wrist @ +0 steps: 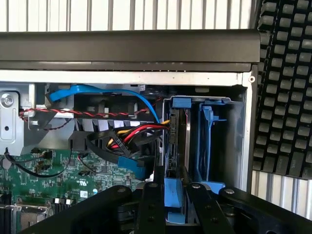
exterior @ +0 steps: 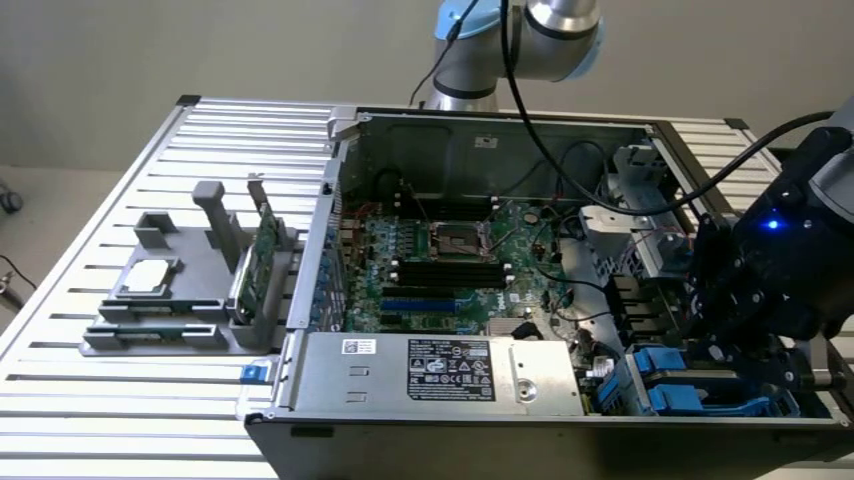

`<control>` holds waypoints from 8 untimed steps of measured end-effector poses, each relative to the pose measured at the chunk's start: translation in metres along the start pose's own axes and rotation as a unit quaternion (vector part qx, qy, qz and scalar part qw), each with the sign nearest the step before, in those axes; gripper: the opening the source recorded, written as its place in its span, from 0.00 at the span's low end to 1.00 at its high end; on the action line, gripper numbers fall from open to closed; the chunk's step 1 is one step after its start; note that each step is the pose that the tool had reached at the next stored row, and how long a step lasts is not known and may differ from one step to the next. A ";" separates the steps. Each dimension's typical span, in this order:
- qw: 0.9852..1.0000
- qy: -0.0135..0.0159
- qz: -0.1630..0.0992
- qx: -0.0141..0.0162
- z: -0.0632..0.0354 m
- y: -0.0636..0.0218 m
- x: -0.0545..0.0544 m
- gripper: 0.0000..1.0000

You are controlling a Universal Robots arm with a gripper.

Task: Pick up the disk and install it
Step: 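Insert the first disk wire, then insert the second disk wire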

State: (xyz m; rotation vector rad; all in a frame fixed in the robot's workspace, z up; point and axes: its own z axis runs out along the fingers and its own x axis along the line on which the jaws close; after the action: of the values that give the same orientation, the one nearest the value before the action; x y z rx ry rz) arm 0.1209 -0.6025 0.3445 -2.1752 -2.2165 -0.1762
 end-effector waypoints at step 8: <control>1.000 0.000 0.000 0.000 -0.0001 0.0000 0.000 0.25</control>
State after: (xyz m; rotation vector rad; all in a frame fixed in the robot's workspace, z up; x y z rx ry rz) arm 0.1209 -0.6025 0.3446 -2.1752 -2.2165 -0.1761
